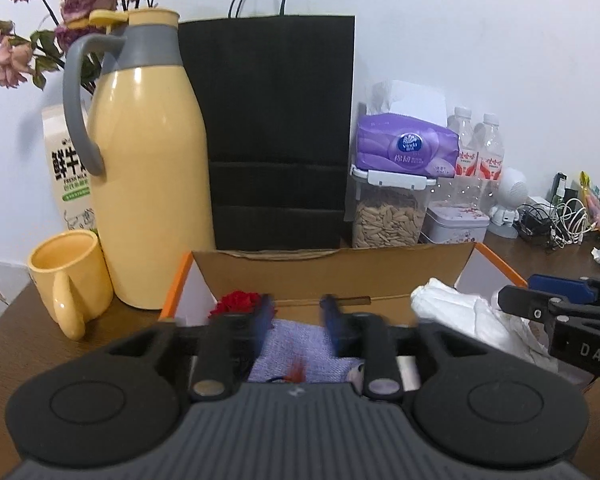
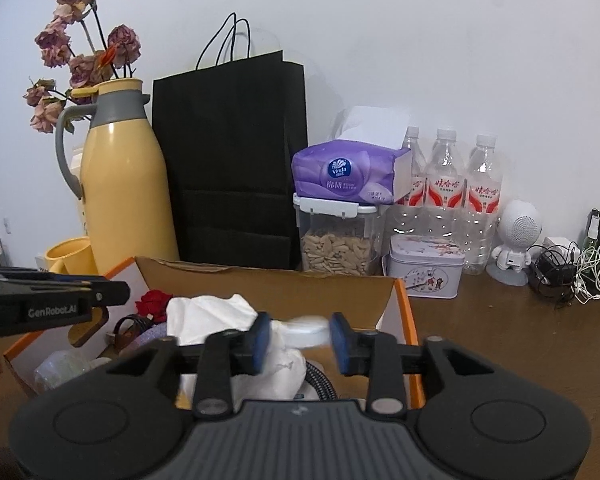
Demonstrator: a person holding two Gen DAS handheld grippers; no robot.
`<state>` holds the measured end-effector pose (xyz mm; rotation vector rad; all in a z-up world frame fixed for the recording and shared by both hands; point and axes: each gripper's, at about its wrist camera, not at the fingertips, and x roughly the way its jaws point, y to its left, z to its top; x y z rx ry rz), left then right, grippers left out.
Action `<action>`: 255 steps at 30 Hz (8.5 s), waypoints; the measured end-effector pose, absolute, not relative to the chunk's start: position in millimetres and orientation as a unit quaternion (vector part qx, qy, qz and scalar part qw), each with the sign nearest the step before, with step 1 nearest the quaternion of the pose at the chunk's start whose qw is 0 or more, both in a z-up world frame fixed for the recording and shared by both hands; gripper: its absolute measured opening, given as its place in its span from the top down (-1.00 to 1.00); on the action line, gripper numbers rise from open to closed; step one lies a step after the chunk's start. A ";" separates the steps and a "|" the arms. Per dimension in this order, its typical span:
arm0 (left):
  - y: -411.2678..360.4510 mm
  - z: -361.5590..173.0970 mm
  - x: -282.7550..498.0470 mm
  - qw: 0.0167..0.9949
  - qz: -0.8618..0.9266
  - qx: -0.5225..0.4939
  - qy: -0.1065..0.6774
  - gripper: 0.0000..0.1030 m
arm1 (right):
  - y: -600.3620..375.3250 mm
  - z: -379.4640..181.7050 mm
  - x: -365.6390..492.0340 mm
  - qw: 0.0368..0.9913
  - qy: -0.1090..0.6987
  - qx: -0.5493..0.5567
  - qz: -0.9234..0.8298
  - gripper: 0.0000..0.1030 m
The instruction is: Organize objects
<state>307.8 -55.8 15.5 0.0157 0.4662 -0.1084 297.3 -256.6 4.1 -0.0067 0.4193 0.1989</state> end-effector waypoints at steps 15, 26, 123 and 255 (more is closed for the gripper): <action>-49.9 23.7 295.5 0.980 -0.026 0.000 0.195 -1.00 | -263.0 11.5 283.9 0.979 0.186 0.004 0.082 -1.00; -47.2 32.0 262.3 0.979 -0.036 0.007 0.200 -1.00 | -259.7 19.3 249.2 0.981 0.180 -0.014 0.072 -1.00; 4.5 -13.9 134.7 0.956 -0.064 -0.010 0.286 -1.00 | -183.1 -61.0 169.3 0.924 0.319 -0.077 0.198 0.34; -47.1 25.0 277.5 0.978 -0.036 0.013 0.207 -1.00 | -273.6 13.5 275.4 0.983 0.159 0.044 0.079 -1.00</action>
